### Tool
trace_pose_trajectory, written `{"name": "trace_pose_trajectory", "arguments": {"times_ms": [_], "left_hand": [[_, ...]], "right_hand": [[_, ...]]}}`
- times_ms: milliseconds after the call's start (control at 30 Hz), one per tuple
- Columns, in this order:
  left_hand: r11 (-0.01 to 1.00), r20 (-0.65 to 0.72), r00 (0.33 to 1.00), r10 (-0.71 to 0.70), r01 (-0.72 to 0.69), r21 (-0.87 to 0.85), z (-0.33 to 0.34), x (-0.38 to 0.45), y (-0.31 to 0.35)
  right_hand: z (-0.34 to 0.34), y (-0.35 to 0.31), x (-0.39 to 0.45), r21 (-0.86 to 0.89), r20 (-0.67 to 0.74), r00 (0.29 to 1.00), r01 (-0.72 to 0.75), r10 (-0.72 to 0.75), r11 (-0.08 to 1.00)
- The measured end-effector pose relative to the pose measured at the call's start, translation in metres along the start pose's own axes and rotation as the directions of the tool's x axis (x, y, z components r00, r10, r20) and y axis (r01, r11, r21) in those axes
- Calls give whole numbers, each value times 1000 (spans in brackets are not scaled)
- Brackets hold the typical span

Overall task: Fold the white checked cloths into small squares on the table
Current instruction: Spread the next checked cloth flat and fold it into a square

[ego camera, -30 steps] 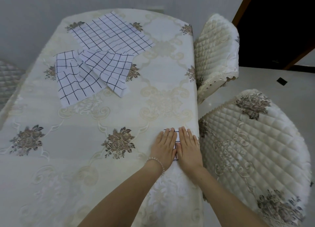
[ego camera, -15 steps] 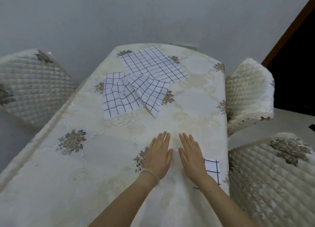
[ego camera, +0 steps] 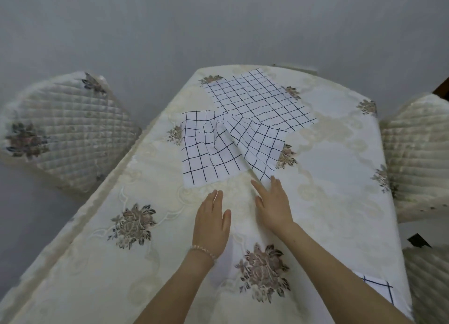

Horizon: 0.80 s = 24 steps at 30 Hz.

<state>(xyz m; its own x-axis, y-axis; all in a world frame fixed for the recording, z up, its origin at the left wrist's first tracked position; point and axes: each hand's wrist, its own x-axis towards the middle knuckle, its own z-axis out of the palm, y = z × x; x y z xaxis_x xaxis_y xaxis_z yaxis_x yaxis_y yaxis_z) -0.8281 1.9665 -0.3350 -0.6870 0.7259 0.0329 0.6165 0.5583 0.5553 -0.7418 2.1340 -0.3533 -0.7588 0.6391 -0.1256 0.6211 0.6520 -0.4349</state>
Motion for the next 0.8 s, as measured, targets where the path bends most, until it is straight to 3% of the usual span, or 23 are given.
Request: {"name": "trace_pose_trajectory", "arguments": {"times_ms": [100,200,433,667,800], "left_hand": [[1000,9,1000,-3,3,-27,5,0,-10],[999,32,999,-29,31,-42,10,-6,-17],[998,18,1000,-16,17,-52,-12,-23,-7],[989,-67,995,77,-84,-124,-61,-42,55],[980,-153,978,142,-160,-117,-91,-60,101]], "right_hand": [[4,0,20,-149,104,992,-62,78,987],[2,-5,26,-173,69,994,-69,82,983],[-47,-39,0,50,-253,965,79,-64,996],[-133,-87,-59,328,-374,923,227,-94,917],[-187,-111,-107,498,-335,940,233,-63,835]]}}
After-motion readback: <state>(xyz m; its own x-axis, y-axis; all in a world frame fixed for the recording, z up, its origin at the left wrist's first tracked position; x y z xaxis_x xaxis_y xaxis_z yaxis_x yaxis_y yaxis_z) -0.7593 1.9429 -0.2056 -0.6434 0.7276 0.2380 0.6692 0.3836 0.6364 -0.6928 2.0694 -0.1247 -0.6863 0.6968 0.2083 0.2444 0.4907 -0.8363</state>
